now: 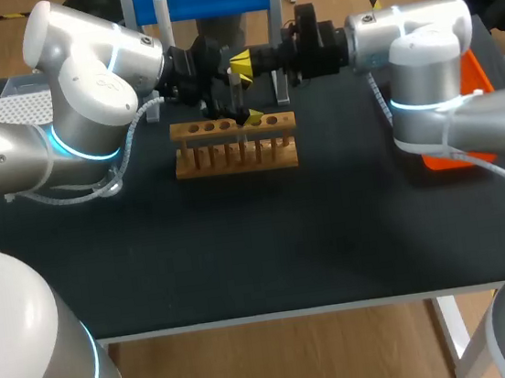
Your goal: Invert the test tube, pick up the pipette, mount the tip to pipette, aspirate from beaker and dispense into the tube, eject the tip, return the pipette, and cap with the stopper.
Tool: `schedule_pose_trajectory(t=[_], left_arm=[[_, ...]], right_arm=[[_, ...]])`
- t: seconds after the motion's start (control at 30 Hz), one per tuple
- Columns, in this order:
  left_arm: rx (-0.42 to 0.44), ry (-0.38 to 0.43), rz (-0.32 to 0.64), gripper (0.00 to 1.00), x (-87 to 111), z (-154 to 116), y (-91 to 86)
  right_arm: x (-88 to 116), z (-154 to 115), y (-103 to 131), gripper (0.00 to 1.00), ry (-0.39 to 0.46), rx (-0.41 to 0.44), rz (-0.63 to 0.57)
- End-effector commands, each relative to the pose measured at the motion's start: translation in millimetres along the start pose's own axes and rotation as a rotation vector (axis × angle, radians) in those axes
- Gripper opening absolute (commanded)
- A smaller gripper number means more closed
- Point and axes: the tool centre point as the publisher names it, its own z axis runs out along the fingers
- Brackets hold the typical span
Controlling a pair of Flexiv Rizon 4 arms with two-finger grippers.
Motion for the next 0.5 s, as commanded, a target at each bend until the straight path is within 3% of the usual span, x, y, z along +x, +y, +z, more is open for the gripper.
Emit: schedule_pose_trajectory(t=[0.03, 0.5], left_arm=[[-0.001, 0.001, 0.000, 1.00, -0.4, 0, 0.0], [-0.001, 0.001, 0.000, 1.00, -0.4, 0, 0.0]], right_arm=[[-4, 2, -2, 0.00, 0.012, -0.006, 0.004], [-7, 8, -16, 0.00, 0.026, -0.005, 0.071]])
